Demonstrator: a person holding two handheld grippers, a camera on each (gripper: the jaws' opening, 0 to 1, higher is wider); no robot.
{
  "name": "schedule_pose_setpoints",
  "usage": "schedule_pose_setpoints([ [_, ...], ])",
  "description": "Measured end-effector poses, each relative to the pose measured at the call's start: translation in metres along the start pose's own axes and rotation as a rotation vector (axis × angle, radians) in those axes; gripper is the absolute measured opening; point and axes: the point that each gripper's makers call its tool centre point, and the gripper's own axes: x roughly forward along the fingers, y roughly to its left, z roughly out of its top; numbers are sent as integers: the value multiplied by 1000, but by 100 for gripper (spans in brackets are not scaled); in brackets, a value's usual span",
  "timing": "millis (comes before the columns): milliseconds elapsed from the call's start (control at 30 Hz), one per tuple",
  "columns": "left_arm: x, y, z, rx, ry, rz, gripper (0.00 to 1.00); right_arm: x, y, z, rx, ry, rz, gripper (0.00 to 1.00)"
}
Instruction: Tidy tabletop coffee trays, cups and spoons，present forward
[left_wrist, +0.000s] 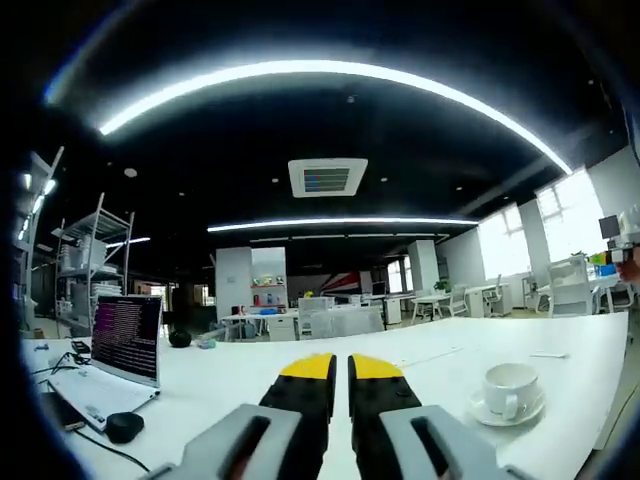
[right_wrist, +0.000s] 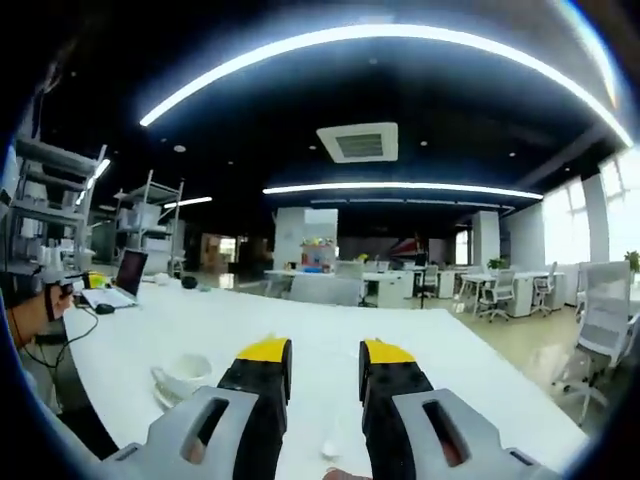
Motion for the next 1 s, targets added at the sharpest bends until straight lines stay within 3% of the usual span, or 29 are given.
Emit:
schedule_pose_setpoints([
  [200,-11,5,-9,2,0,67,8,-2,-9,-18,73,-30,-4,32],
  [367,-14,18,-30,-5,23,120,9,2,-11,-35,95,-42,-19,32],
  [500,-14,19,-48,-31,58,137,10,9,-7,-61,171,-25,-7,33],
  [633,-10,15,-48,-32,64,125,10,13,-5,-70,169,5,2,34],
  [1000,-3,17,-43,-36,42,120,10,16,-3,-73,165,10,2,35],
])
